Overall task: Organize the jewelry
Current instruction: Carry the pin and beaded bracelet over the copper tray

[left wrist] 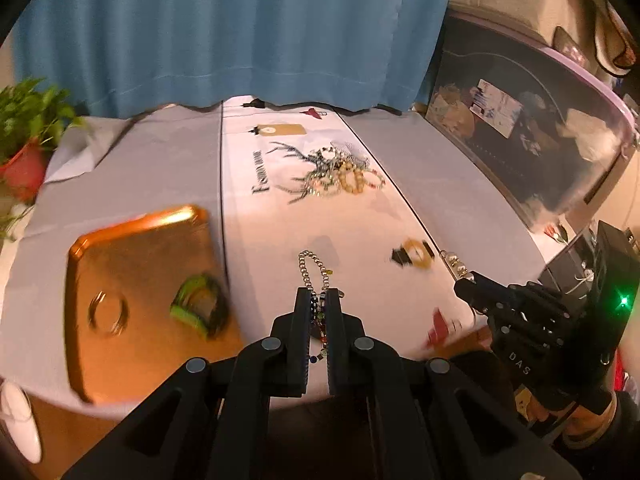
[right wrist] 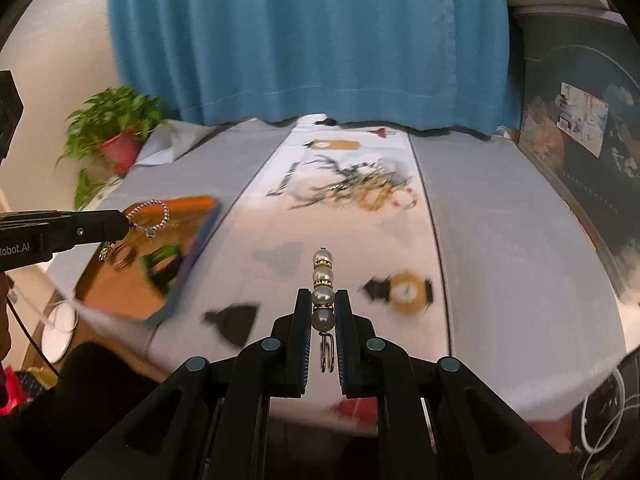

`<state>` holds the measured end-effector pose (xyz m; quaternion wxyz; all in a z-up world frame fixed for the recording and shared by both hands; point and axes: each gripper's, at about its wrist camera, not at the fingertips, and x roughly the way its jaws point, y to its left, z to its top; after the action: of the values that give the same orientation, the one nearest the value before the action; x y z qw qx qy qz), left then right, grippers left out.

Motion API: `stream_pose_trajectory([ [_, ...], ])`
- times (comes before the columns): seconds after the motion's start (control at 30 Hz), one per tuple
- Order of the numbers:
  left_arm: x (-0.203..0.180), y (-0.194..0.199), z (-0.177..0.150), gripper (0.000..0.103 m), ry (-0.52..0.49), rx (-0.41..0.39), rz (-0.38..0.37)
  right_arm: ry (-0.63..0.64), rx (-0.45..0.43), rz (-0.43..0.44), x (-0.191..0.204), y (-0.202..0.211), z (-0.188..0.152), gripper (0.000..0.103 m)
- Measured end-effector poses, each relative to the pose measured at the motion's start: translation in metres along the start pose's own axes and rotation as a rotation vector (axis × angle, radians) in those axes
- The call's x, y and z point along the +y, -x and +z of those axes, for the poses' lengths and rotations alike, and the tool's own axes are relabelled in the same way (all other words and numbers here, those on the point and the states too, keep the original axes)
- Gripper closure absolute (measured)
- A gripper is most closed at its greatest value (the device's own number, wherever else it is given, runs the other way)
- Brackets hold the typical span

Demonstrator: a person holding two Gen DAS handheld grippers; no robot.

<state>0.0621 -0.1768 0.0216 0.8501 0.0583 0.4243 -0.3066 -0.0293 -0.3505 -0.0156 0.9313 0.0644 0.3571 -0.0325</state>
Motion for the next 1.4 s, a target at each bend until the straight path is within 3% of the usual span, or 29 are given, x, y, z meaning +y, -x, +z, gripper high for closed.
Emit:
stream_pose_trajectory([
  [0.37, 0.002, 0.091, -0.094, 0.098, 0.050, -0.067, 0.017, 0.054, 0.025, 0.070, 0.066, 0.074, -0.066, 0.091],
  [0.57, 0.003, 0.116, -0.123, 0.098, 0.068, -0.090, 0.009, 0.090, 0.039, 0.102, 0.096, 0.098, -0.090, 0.091],
  [0.97, 0.004, 0.141, -0.134, 0.098, 0.067, -0.150, -0.011, 0.141, 0.022, 0.101, 0.121, 0.117, -0.092, 0.091],
  [1.4, 0.022, 0.138, -0.129, 0.098, 0.107, -0.159, -0.005, 0.170, 0.050, 0.103, 0.130, 0.103, -0.086, 0.091],
])
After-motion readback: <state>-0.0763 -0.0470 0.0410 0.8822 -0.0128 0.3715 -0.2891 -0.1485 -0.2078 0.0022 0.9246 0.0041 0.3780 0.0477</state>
